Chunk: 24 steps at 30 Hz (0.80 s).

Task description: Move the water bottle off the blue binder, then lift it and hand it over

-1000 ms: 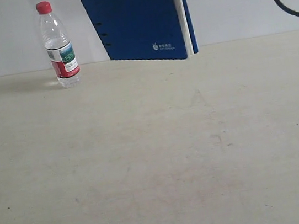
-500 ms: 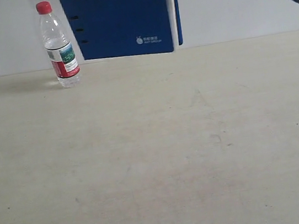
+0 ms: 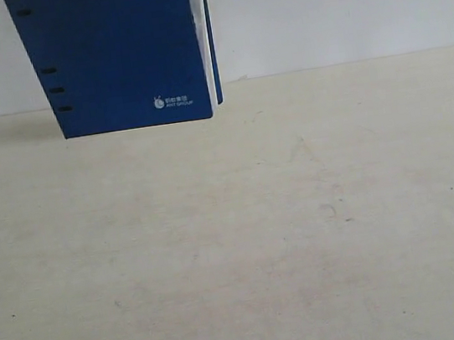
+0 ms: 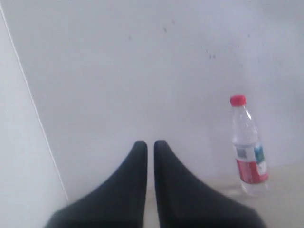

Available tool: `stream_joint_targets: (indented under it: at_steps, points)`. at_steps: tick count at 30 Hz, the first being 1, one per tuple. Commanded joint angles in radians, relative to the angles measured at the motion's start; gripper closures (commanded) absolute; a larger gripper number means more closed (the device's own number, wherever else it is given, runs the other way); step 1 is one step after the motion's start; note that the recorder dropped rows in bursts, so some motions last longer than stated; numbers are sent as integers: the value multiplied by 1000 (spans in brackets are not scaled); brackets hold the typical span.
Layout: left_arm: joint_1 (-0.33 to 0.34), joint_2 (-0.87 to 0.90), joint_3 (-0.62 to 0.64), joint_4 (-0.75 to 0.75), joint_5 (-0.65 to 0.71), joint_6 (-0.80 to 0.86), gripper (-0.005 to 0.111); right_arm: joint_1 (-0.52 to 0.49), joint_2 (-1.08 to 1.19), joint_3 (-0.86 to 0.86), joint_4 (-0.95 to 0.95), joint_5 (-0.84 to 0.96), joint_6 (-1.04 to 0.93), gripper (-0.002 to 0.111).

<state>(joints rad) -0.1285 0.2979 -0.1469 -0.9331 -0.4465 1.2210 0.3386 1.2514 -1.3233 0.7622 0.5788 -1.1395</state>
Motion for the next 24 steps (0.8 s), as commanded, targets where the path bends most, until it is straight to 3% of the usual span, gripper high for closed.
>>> stream_joint_targets:
  at_steps: [1,4,8,13,18,24]
  points:
    - [-9,-73,-106,37,-1,287,102,-8,-155,-5,-364,50,400,71]
    - [-9,-104,-170,-84,35,317,102,-8,-261,-3,-672,250,736,108]
    - [-9,-174,-216,-185,195,354,102,-8,-405,51,-749,402,841,108]
    - [-9,-298,-258,-193,316,489,102,-8,-723,131,-782,238,978,108]
    - [-9,-298,-372,-438,371,481,102,-8,-1019,183,-1013,282,1229,108]
    - [-9,-274,-213,-484,396,485,102,-8,-1160,430,-1034,201,1383,108]
